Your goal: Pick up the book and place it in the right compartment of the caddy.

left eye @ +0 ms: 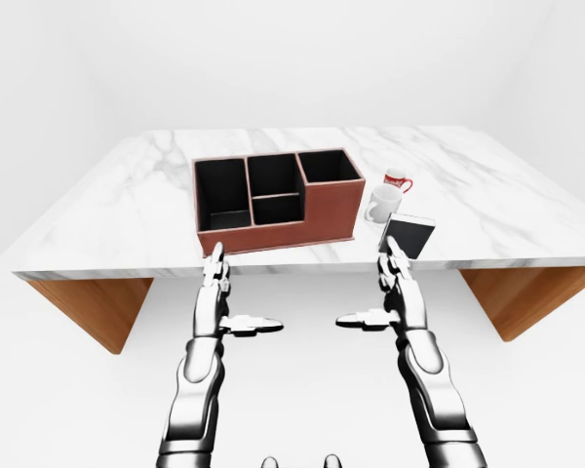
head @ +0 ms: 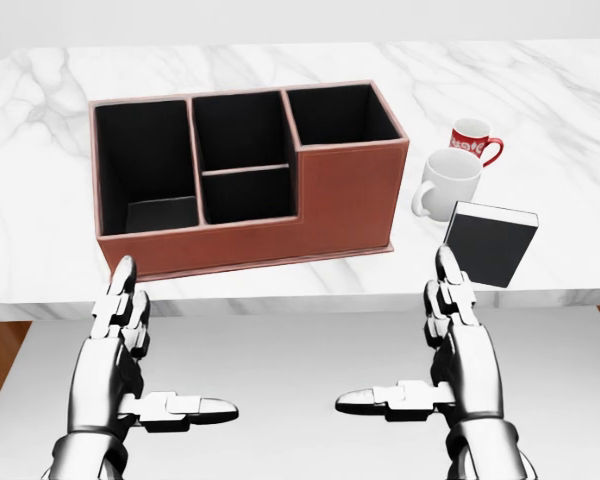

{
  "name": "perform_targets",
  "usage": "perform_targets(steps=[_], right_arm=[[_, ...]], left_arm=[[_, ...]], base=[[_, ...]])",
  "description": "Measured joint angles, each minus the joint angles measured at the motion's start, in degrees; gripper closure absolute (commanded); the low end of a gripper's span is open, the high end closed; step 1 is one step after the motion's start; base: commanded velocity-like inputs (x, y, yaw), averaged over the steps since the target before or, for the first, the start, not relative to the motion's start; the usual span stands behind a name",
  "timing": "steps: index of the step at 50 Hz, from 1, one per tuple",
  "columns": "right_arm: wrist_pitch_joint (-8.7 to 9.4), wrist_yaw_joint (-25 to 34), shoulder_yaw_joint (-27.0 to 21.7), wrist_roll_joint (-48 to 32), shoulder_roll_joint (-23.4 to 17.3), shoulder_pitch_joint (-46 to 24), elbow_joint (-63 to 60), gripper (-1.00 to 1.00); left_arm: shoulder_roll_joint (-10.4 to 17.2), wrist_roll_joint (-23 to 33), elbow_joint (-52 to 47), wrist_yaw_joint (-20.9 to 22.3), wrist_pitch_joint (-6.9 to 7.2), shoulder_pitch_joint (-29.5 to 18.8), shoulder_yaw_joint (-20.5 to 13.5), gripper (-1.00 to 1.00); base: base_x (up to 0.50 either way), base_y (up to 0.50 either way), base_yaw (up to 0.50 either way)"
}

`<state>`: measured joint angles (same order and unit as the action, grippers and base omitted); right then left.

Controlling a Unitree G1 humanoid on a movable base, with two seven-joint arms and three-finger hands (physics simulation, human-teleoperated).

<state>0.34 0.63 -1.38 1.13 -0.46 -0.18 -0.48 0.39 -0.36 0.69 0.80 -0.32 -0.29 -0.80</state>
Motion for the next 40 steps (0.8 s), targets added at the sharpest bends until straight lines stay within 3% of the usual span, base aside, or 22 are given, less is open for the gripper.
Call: perform_targets(steps=[18,31,40], right_arm=[[1.03,1.25,-1.52,1.64,-0.69,0.87,-4.01,-1.00],[-0.71,1.71,-0.88,-0.51,-0.59,2.59,-8.07,-1.00],[0.83,0.69,0.44,-4.98,-0.40,4.28,-13.91,-1.00]], left_arm=[[0.50,-0.60,0.08,1.48,-0.83,0.11,-0.85,-1.00],[0.53,-0.58,-0.09,1.91,-1.23,0.27,-0.87,-1.00],[0.51,-0.50,0.12,2.04,-1.45,0.24,-0.79,-1.00]], base=[[0.00,0.00,0.00],[0.00,0.00,0.00],[0.00,0.00,0.00]])
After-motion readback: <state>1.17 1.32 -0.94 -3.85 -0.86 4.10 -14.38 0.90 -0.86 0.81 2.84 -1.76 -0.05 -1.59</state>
